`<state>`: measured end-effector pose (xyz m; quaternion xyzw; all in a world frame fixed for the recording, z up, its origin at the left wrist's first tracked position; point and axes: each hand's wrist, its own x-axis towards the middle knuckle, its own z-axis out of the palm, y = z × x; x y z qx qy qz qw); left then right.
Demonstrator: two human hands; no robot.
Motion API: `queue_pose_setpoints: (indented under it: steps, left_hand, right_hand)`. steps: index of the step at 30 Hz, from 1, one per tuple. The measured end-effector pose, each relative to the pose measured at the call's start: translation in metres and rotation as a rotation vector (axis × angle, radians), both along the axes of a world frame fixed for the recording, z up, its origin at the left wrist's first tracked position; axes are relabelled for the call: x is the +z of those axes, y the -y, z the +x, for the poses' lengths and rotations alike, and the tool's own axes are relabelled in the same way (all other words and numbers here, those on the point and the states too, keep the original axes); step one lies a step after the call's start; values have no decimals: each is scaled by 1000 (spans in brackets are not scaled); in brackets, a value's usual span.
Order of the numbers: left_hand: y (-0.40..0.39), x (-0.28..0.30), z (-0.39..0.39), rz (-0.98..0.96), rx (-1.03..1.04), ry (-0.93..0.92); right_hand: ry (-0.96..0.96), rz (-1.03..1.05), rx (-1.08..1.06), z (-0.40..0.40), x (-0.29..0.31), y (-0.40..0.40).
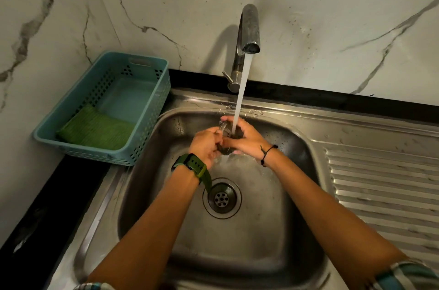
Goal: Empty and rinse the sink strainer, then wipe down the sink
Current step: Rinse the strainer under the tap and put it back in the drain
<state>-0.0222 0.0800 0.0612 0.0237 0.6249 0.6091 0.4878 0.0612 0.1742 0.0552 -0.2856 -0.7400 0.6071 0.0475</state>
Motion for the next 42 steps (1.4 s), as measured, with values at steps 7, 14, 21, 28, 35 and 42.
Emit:
queue_pose_setpoints:
  steps: [7, 14, 21, 28, 35, 42]
  left_hand:
    - [4, 2, -1, 42, 91, 269]
    - [-2, 6, -6, 33, 33, 163]
    - [-8, 6, 6, 267, 53, 156]
    - [3, 5, -4, 32, -84, 99]
    - [11, -1, -2, 33, 33, 178]
    - [43, -12, -11, -78, 67, -43]
  right_hand:
    - [-11, 396, -168, 1, -4, 0]
    - [28, 1149, 381, 39, -10, 1]
    - [102, 1069, 167, 31, -27, 25]
    - [-196, 118, -407, 18, -13, 11]
    - [-51, -487, -615, 10, -8, 3]
    - [169, -365, -465, 2, -10, 9]
